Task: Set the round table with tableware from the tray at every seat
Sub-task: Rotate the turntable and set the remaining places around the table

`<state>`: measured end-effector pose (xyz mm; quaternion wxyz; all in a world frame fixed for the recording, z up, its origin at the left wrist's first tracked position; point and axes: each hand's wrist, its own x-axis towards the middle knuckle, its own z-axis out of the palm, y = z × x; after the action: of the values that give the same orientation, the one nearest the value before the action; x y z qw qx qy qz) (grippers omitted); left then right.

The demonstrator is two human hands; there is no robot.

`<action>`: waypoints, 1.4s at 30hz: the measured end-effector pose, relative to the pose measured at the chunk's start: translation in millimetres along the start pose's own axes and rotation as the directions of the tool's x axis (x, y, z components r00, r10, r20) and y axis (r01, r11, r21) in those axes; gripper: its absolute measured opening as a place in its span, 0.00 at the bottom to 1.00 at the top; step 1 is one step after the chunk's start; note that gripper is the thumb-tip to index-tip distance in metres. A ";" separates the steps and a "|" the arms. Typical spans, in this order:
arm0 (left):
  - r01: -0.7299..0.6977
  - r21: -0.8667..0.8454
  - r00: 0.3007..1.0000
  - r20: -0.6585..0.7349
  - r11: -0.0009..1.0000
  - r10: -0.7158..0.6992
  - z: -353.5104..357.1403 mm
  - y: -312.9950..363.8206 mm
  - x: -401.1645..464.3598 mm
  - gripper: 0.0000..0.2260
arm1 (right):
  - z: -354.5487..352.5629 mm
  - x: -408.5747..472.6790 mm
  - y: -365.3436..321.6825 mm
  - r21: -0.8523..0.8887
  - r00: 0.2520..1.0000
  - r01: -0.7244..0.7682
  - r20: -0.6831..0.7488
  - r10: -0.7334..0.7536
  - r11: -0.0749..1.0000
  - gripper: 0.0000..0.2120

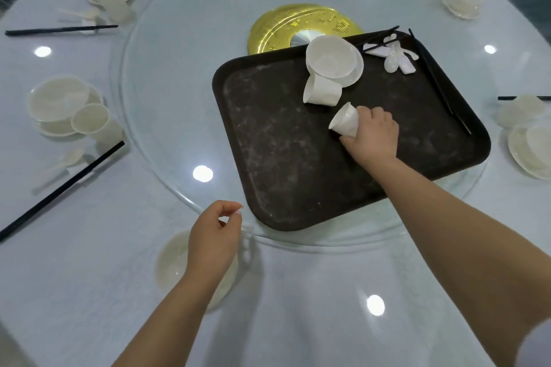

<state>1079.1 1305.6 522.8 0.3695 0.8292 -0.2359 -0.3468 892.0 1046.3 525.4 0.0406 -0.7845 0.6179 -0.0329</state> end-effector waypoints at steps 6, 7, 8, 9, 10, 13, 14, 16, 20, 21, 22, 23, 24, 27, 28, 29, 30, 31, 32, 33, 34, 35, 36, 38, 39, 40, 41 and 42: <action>0.000 0.007 1.000 0.005 1.000 0.000 -3.2 -6.0 -13.0 0.06 | -6.5 -83.0 -16.4 0.420 0.993 -0.088 -0.035 0.113 0.903 0.30; -0.001 0.004 1.000 0.006 1.000 0.001 -5.4 -8.6 -15.9 0.07 | -7.3 -101.4 -22.1 0.490 0.993 -0.088 -0.027 0.116 0.868 0.30; 0.000 -0.001 1.000 0.007 1.000 0.000 -7.1 -11.5 -18.0 0.07 | -7.8 -119.7 -28.1 0.551 0.993 -0.082 -0.023 0.113 0.831 0.30; 0.005 -0.002 1.000 0.009 1.000 -0.005 -9.6 -14.3 -20.8 0.07 | -8.5 -139.4 -34.8 0.604 0.994 -0.075 -0.021 0.110 0.793 0.30; 0.011 0.003 1.000 0.009 1.000 -0.011 -12.9 -17.2 -23.8 0.08 | -8.6 -159.7 -42.5 0.650 0.994 -0.077 -0.011 0.110 0.756 0.30; 0.032 -0.011 0.999 -0.010 0.999 -0.032 -20.8 -26.4 -32.1 0.08 | -6.6 -215.5 -64.6 0.713 0.996 -0.091 0.058 0.070 0.695 0.30; 0.039 -0.024 0.999 -0.023 0.999 -0.039 -23.9 -29.8 -35.9 0.08 | -4.5 -232.2 -71.1 0.709 0.996 -0.070 0.084 0.015 0.702 0.28; 0.049 -0.026 0.998 -0.047 0.998 -0.050 -30.5 -37.7 -44.5 0.07 | 2.5 -258.7 -80.2 0.696 0.984 -0.017 0.138 -0.111 0.717 0.24; 0.063 0.005 0.996 -0.068 0.998 -0.062 -42.5 -53.9 -59.8 0.06 | 21.4 -282.2 -90.0 0.702 0.962 -0.043 0.222 -0.161 0.711 0.21; 0.067 0.007 0.995 -0.068 0.998 -0.067 -44.9 -57.2 -63.3 0.07 | 26.1 -283.3 -91.6 0.711 0.955 -0.081 0.255 -0.149 0.698 0.19; 0.073 0.003 0.995 -0.063 0.997 -0.073 -46.2 -59.9 -66.3 0.07 | 31.3 -282.6 -92.1 0.724 0.951 -0.118 0.280 -0.133 0.680 0.18; 0.079 -0.002 0.995 -0.060 0.997 -0.079 -47.3 -62.6 -69.1 0.07 | 36.3 -281.5 -92.6 0.737 0.949 -0.145 0.293 -0.118 0.661 0.18; 0.083 -0.005 0.995 -0.057 0.997 -0.084 -48.6 -65.4 -72.1 0.07 | 40.2 -280.5 -93.3 0.744 0.946 -0.168 0.306 -0.105 0.647 0.19; 0.098 -0.007 0.994 -0.044 0.995 -0.098 -50.4 -70.9 -78.8 0.06 | 50.1 -275.0 -96.8 0.768 0.946 -0.201 0.312 -0.082 0.608 0.23; 0.099 -0.012 0.994 -0.037 0.995 -0.100 -50.9 -71.9 -80.6 0.07 | 51.5 -273.8 -98.6 0.775 0.948 -0.207 0.309 -0.072 0.597 0.23; 0.099 -0.019 0.995 -0.033 0.995 -0.099 -51.6 -72.9 -82.3 0.07 | 52.1 -273.2 -100.9 0.780 0.951 -0.213 0.304 -0.060 0.589 0.23; 0.098 -0.025 0.995 -0.030 0.995 -0.099 -52.6 -73.9 -83.7 0.06 | 52.4 -272.3 -102.9 0.782 0.953 -0.219 0.301 -0.045 0.584 0.23; 0.096 -0.029 0.995 -0.028 0.995 -0.097 -53.8 -74.9 -85.1 0.06 | 52.8 -271.5 -104.3 0.784 0.954 -0.225 0.298 -0.033 0.579 0.23; 0.093 -0.034 0.995 -0.026 0.995 -0.094 -55.1 -76.0 -86.4 0.06 | 52.6 -270.7 -105.7 0.783 0.953 -0.231 0.301 -0.027 0.577 0.23; 0.091 -0.039 0.995 -0.026 0.995 -0.092 -56.8 -77.3 -87.8 0.06 | 52.9 -270.5 -106.7 0.783 0.952 -0.233 0.303 -0.027 0.576 0.23; 0.089 -0.043 0.996 -0.026 0.995 -0.091 -58.2 -78.3 -89.0 0.06 | 53.4 -270.2 -106.7 0.782 0.951 -0.236 0.307 -0.028 0.577 0.22; 0.088 -0.052 0.996 -0.026 0.995 -0.089 -59.8 -79.4 -90.7 0.06 | 53.9 -270.5 -106.4 0.784 0.951 -0.237 0.309 -0.029 0.574 0.23; 0.084 -0.066 0.996 -0.024 0.994 -0.086 -61.6 -80.8 -92.6 0.07 | 54.2 -271.1 -105.8 0.786 0.949 -0.243 0.313 -0.027 0.568 0.24; 0.077 -0.089 0.997 -0.018 0.993 -0.079 -64.6 -82.5 -97.2 0.07 | 53.4 -273.7 -103.6 0.799 0.946 -0.268 0.325 -0.011 0.539 0.25; 0.073 -0.094 0.997 -0.015 0.993 -0.074 -66.2 -83.0 -100.0 0.07 | 52.1 -275.9 -102.6 0.808 0.943 -0.286 0.333 0.001 0.515 0.25; 0.068 -0.097 0.997 -0.013 0.993 -0.070 -67.4 -83.6 -102.2 0.08 | 51.2 -277.4 -101.6 0.814 0.939 -0.305 0.345 0.013 0.495 0.25; 0.065 -0.103 0.998 -0.012 0.993 -0.066 -68.5 -84.1 -104.7 0.08 | 50.5 -278.9 -100.4 0.817 0.935 -0.320 0.353 0.023 0.480 0.25; 0.061 -0.110 0.998 -0.010 0.992 -0.062 -70.2 -84.7 -107.6 0.08 | 49.9 -281.0 -99.4 0.815 0.933 -0.330 0.359 0.032 0.477 0.26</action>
<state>1073.3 1459.0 534.3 0.4051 0.8169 -0.1885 -0.3648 927.3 1343.8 485.7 0.5225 -0.5824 0.5842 -0.2156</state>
